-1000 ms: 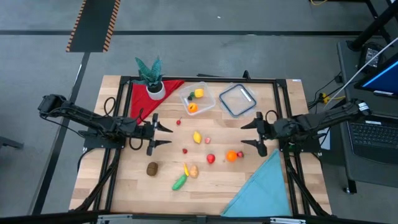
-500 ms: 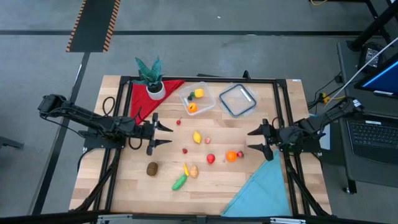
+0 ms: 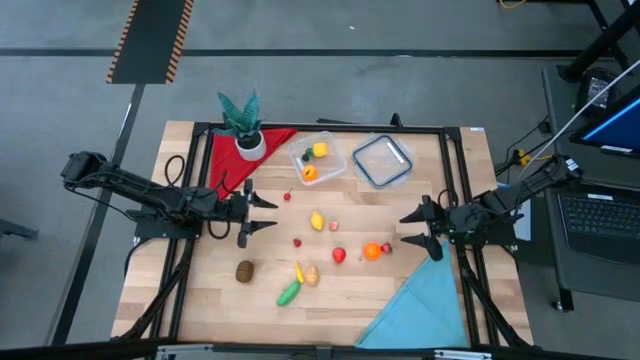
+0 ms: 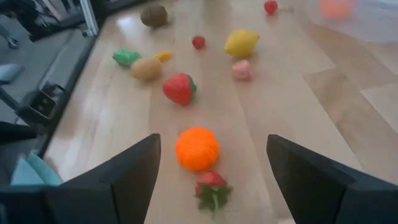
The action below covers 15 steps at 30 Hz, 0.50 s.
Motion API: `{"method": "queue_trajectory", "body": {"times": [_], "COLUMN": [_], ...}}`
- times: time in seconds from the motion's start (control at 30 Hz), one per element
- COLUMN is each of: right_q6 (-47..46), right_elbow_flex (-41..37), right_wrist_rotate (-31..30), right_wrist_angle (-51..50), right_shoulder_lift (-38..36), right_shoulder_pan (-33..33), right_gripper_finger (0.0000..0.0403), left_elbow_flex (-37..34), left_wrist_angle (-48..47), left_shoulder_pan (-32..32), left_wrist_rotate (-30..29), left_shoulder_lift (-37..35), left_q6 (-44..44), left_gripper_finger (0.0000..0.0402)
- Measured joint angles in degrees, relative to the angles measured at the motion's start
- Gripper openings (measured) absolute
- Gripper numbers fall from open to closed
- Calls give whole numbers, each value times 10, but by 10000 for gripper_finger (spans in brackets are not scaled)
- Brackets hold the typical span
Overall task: Pick and placing Produce into tupperware
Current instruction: Put the right red strawberry into the transparent container
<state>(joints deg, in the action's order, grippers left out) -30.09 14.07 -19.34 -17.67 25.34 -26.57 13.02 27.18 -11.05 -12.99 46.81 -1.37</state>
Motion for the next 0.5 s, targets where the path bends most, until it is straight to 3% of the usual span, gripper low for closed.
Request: {"method": "queue_trajectory", "body": {"times": [0.3, 0.5], "right_q6": [-26, 3], "right_elbow_flex": [0, 0], "right_wrist_rotate": [0, 1], "right_wrist_angle": [-32, -31], "right_shoulder_lift": [0, 27], "right_shoulder_pan": [12, 12], "right_gripper_finger": [295, 295], "left_elbow_flex": [0, 0], "left_wrist_angle": [0, 0], "left_shoulder_pan": [0, 0], "left_wrist_rotate": [-1, -2], "left_shoulder_lift": [0, 0], "left_q6": [-1, -6], "left_gripper_finger": [204, 204]}}
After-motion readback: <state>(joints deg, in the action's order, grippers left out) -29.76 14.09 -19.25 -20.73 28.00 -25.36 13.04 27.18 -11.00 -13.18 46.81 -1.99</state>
